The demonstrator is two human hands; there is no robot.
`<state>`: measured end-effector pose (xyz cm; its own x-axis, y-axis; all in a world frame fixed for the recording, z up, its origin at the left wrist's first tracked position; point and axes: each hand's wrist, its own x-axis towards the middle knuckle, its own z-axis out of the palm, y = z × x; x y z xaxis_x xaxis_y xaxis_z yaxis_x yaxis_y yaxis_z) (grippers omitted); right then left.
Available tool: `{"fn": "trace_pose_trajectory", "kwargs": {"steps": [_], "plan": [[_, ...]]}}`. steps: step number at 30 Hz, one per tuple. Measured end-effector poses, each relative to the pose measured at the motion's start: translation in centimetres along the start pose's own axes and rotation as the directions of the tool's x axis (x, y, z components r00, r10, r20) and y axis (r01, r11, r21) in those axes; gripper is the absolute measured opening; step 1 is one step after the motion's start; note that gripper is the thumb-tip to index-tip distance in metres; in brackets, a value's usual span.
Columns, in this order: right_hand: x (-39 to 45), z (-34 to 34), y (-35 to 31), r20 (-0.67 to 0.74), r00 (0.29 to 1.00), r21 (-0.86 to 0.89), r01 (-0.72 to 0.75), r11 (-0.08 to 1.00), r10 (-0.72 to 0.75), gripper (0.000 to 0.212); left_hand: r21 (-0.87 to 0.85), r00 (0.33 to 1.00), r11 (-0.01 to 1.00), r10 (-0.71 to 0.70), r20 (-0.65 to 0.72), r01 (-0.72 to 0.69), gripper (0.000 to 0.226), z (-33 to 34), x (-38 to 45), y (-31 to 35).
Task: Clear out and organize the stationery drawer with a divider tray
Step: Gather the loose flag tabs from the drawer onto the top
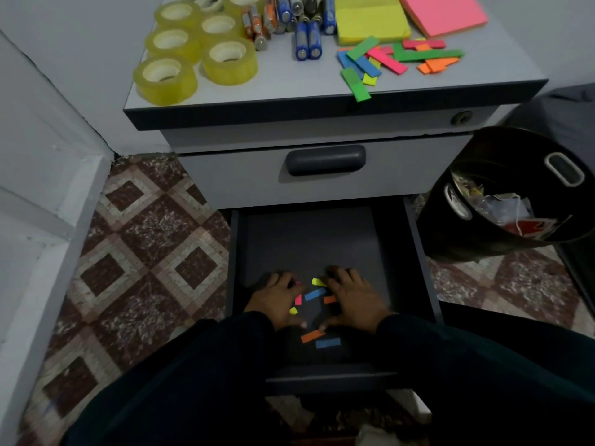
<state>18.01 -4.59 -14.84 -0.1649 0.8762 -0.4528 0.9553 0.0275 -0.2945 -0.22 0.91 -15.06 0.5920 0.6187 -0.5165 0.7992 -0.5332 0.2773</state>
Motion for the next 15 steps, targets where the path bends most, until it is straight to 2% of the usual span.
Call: {"fn": "trace_pose_trajectory", "kwargs": {"steps": [2, 4, 11, 15], "plan": [[-0.5, 0.8, -0.4, 0.002, 1.000, -0.079, 0.025, 0.997, -0.025, 0.097, 0.107, 0.999, 0.994, 0.027, 0.039, -0.031, 0.083, 0.3, -0.1, 0.1], [-0.9, 1.4, -0.5, -0.006, 0.999, -0.124, 0.052, 0.991, -0.053, 0.092, 0.135, 0.999, 0.991, 0.011, 0.044, -0.017, 0.081, 0.4, -0.2, 0.1], [-1.1, 1.9, -1.3, 0.010, 0.994, -0.056, 0.108, 0.993, -0.108, 0.064, -0.057, 0.995, 0.995, -0.076, 0.067, 0.080, 0.038, -0.2, -0.3, 0.9], [-1.1, 2.2, -1.8, -0.008, 0.991, -0.007, 0.130, 0.991, -0.130, 0.048, -0.061, 0.994, 0.993, -0.099, 0.042, 0.101, 0.032, 0.0, -0.2, 1.0]]}}
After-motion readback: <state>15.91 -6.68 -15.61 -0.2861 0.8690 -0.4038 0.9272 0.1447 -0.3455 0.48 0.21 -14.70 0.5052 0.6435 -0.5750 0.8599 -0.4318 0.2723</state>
